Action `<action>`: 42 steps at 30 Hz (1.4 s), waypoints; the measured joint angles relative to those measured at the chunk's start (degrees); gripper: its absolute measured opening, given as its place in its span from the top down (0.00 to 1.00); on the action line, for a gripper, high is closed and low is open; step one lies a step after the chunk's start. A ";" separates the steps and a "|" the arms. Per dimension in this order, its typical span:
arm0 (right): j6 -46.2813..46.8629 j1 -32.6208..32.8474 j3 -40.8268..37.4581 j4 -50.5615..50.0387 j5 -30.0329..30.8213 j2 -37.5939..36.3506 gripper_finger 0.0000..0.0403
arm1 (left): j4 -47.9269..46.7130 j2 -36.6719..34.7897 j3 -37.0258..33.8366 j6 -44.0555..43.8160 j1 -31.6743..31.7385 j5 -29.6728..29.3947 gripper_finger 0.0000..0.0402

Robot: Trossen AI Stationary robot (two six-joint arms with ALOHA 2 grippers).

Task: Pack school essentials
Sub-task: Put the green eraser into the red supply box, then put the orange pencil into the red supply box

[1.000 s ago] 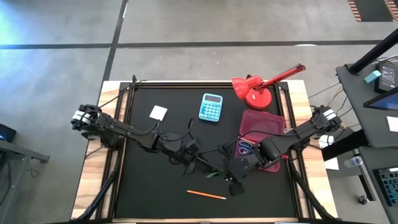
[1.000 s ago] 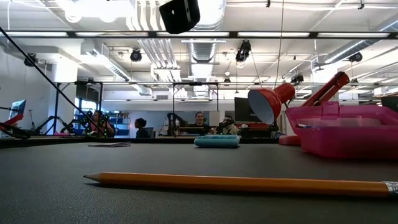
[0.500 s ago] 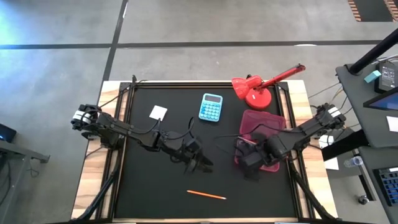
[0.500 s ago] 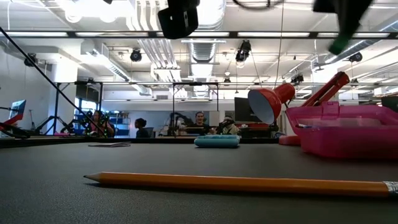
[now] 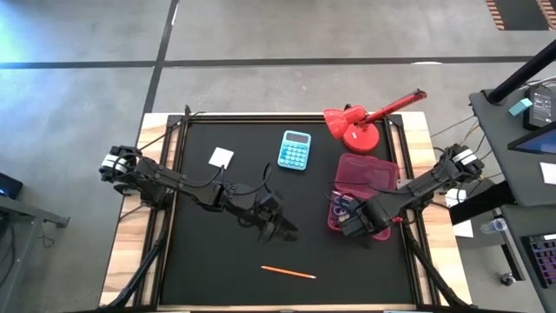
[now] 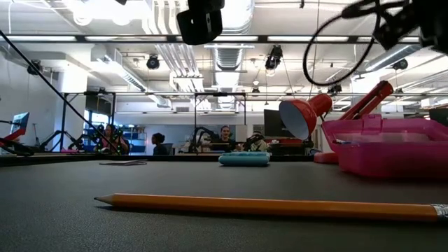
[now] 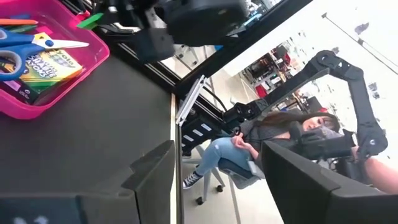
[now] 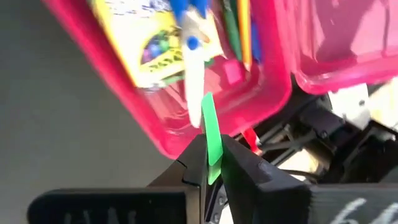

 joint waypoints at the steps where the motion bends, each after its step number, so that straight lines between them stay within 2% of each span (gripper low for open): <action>1: 1.17 -0.15 -0.91 -0.10 -0.01 0.00 0.91 | 0.02 0.00 0.00 -0.02 0.00 0.00 0.45; 8: 6.04 -0.89 -6.18 0.01 0.00 0.00 0.81 | 0.03 0.00 0.00 -0.07 0.00 0.00 0.45; 14: 8.41 -0.99 -7.50 -0.08 -0.43 0.00 0.71 | 0.00 0.00 0.00 0.00 0.00 0.00 0.45; 21: 11.00 -0.95 -2.10 0.00 0.45 0.00 0.67 | -0.07 0.00 -0.50 0.55 -0.74 0.17 0.45; 26: 12.80 0.79 3.18 1.91 7.83 0.00 0.68 | -4.69 0.00 -0.86 0.52 -2.21 0.25 0.45; 30: 12.63 2.67 6.49 6.97 14.41 0.00 0.68 | -7.59 0.04 -0.87 0.59 -4.41 -0.46 0.45; 34: 7.76 4.25 7.96 17.49 19.33 0.00 0.68 | -9.06 0.96 -0.85 0.67 -7.35 -3.11 0.45; 38: 1.61 5.23 8.01 29.67 21.13 0.00 0.68 | -9.50 2.50 -0.85 0.75 -10.20 -6.09 0.45; 42: -2.57 5.33 8.03 37.49 21.33 0.26 0.69 | -10.27 3.54 -0.79 4.88 -12.09 -7.40 0.45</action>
